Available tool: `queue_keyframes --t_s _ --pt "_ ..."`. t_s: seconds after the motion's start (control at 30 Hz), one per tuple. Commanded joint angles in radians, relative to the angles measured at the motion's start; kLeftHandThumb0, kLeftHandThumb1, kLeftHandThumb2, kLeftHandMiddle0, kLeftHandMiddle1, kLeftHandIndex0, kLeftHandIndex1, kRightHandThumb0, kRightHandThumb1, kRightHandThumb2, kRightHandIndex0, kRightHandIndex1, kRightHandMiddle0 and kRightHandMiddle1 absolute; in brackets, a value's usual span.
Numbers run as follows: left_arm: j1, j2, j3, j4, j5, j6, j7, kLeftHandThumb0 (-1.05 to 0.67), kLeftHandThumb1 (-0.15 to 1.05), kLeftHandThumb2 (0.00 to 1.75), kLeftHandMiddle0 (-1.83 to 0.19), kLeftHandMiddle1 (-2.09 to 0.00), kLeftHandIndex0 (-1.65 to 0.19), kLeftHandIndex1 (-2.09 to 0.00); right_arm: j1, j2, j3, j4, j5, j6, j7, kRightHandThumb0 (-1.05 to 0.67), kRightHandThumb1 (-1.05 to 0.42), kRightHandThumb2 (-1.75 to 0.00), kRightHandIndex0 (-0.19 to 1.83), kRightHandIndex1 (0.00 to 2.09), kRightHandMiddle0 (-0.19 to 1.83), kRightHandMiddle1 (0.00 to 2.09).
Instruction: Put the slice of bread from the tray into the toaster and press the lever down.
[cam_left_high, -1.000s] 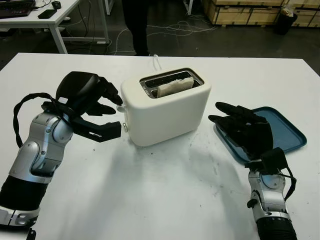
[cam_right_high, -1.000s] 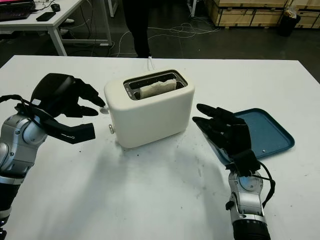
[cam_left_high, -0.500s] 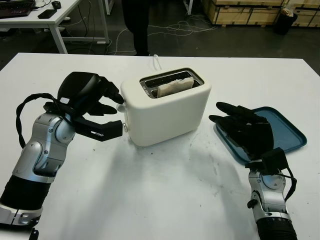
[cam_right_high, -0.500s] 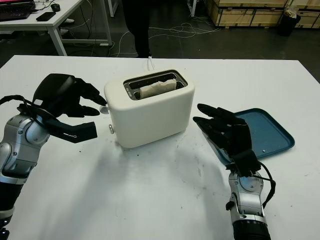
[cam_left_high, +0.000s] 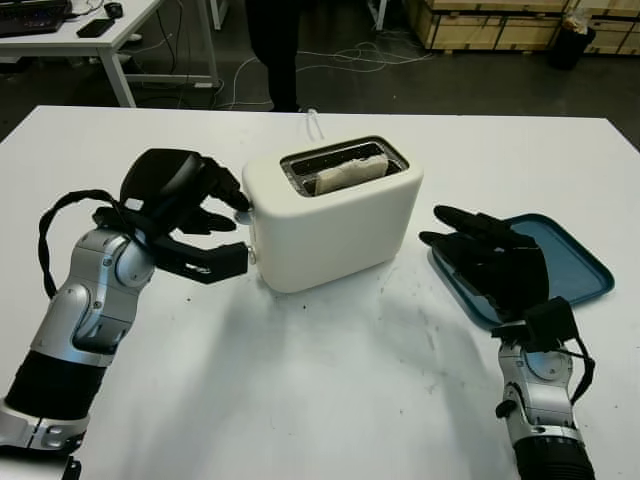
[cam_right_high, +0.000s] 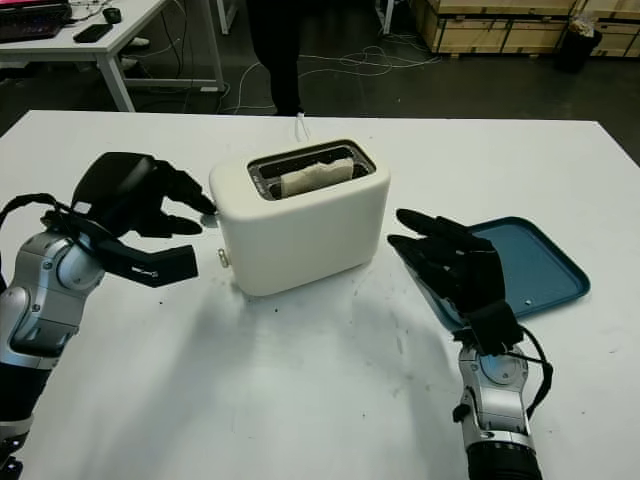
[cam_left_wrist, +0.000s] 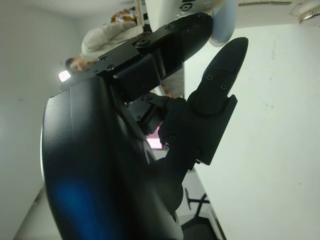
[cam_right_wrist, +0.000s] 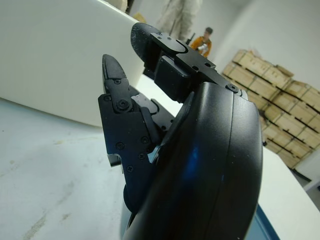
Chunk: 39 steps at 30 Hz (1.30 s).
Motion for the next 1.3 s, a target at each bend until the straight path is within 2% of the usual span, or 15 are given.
queue_keyframes --t_s 0.0,0.33,0.57,0.67,0.83,1.17,1.27 --pt "-0.013 -0.013 -0.024 0.015 0.001 -0.001 -0.006 -0.37 0.71 0.00 -0.84 -1.74 -1.28 0.00 0.006 0.001 -0.007 -0.009 0.006 -0.011 -0.001 -0.20 -0.92 -0.08 1.07 0.03 0.95 0.00" --pt "0.021 -0.023 -0.039 0.002 -0.012 -0.004 -0.012 -0.34 0.71 0.00 -0.86 -1.70 -1.30 -0.01 0.004 0.002 -0.009 -0.004 -0.002 -0.020 -0.004 -0.20 -0.92 -0.09 1.06 0.02 0.95 0.00" --pt "0.063 -0.042 -0.089 0.035 -0.002 -0.035 0.015 -0.32 0.67 0.00 -0.92 -1.62 -1.33 -0.02 0.007 0.001 -0.012 -0.002 0.010 -0.025 0.009 -0.20 -0.92 -0.08 1.06 0.02 0.94 0.00" --pt "0.079 -0.053 -0.113 0.035 0.001 -0.024 0.012 -0.33 0.67 0.00 -0.89 -1.69 -1.33 -0.01 0.010 -0.002 -0.012 -0.008 0.009 -0.019 0.011 -0.21 -0.92 -0.09 1.05 0.01 0.94 0.00" --pt "0.097 -0.060 -0.131 0.032 0.000 -0.023 0.013 -0.33 0.69 0.00 -0.89 -1.67 -1.34 -0.01 0.007 0.001 -0.015 -0.001 0.017 -0.028 0.020 -0.19 -0.92 -0.09 1.06 0.01 0.94 0.00" --pt "0.108 -0.056 -0.133 0.055 -0.007 -0.039 0.042 -0.31 0.69 0.00 -0.91 -1.60 -1.34 -0.01 0.001 0.001 -0.015 0.003 0.002 -0.027 0.010 -0.20 -0.92 -0.09 1.05 0.01 0.94 0.00" --pt "0.103 -0.048 -0.132 0.056 -0.010 -0.037 0.033 -0.31 0.70 0.00 -0.94 -1.49 -1.32 0.00 0.003 0.001 -0.016 0.001 0.000 -0.025 0.008 -0.19 -0.92 -0.09 1.05 0.01 0.94 0.00"
